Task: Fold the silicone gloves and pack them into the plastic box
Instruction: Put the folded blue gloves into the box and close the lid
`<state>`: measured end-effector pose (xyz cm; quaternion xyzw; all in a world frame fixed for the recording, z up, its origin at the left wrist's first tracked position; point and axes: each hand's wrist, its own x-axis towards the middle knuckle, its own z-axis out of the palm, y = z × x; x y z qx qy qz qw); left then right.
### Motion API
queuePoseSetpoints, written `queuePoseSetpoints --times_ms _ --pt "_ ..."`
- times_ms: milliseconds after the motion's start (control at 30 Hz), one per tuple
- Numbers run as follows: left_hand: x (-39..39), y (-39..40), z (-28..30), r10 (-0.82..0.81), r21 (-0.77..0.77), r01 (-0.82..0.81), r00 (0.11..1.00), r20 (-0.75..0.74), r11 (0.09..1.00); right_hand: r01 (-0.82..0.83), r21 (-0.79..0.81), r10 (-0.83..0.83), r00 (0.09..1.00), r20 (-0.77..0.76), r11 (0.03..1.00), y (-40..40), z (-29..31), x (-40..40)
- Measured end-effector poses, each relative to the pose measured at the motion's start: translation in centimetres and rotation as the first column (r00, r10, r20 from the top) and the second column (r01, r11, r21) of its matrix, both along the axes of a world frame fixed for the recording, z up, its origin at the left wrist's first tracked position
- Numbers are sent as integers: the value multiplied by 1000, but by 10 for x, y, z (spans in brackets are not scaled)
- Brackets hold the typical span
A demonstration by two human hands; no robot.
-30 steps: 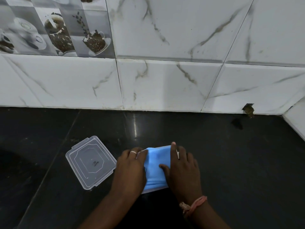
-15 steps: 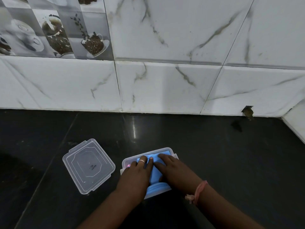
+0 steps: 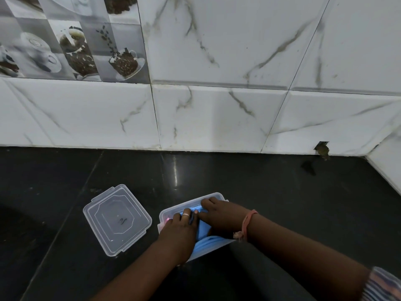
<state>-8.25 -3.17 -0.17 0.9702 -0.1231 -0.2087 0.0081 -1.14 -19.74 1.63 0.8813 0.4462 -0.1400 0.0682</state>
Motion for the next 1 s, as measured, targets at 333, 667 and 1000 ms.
queuePoseSetpoints --times_ms 333,667,1000 --pt "-9 8 2 68 10 -69 996 60 998 82 -164 -108 982 -153 983 11 15 -11" --pt "21 18 0 -106 82 99 992 75 992 239 -117 -244 969 -30 964 15 6 -14" --pt "18 -6 27 -9 95 -9 982 187 995 367 -55 -369 929 -25 928 7 18 -18"
